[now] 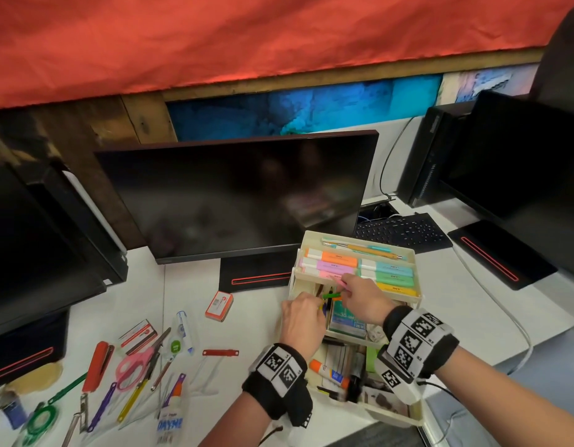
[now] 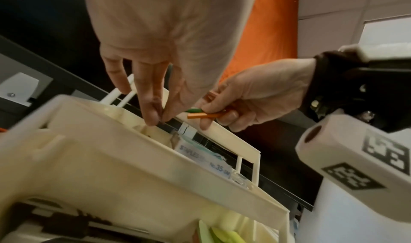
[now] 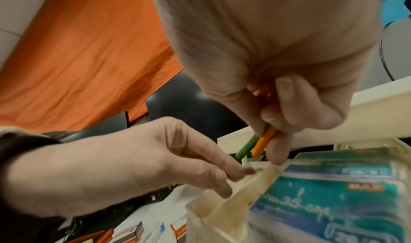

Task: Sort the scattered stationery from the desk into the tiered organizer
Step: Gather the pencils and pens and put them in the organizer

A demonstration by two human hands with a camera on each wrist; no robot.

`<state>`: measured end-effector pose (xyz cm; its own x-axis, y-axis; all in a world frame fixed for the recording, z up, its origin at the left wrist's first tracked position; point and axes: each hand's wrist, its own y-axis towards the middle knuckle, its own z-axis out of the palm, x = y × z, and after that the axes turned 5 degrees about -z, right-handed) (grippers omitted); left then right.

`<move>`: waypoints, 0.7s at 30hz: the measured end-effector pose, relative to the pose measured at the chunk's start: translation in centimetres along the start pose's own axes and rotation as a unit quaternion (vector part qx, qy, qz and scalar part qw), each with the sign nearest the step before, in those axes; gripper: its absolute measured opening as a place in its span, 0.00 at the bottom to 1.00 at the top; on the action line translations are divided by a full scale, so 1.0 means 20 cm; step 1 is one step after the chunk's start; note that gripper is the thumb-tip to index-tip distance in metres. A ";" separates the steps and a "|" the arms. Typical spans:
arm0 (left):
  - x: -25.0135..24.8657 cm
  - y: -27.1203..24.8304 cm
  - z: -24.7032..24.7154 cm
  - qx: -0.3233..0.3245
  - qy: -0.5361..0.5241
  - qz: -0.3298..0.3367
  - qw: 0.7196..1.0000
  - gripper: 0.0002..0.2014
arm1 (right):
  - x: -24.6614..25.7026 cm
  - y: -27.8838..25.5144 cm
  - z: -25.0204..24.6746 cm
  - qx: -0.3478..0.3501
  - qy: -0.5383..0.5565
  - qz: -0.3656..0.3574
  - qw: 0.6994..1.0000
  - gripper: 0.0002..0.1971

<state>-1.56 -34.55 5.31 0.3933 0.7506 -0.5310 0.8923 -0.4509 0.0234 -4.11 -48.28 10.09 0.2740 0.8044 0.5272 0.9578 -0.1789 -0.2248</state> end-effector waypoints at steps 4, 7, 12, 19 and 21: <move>-0.05 0.00 -0.01 0.028 0.070 -0.029 0.997 0.15 | 0.01 0.03 -0.02 -0.002 -0.019 -0.005 1.000 0.12; -0.06 -0.01 -0.02 0.051 0.070 -0.053 0.995 0.17 | 0.03 0.05 -0.03 0.023 -0.046 -0.010 0.999 0.13; 0.01 -0.03 -0.04 0.019 -0.038 -0.066 0.997 0.13 | 0.07 0.08 -0.01 0.064 -0.093 -0.043 0.993 0.10; 0.08 0.00 -0.05 0.026 -0.026 -0.038 0.999 0.06 | 0.14 0.13 0.07 0.178 -0.182 -0.074 0.964 0.13; 0.09 0.01 -0.04 0.042 -0.035 -0.061 0.997 0.05 | 0.14 0.14 0.08 0.190 -0.184 -0.077 0.961 0.14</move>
<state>-0.56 -32.98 5.00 0.2637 0.7679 -0.5838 0.9097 -0.3993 -0.1144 -0.71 -45.72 9.65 0.0155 0.9634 0.2676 0.8646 0.1215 -0.4876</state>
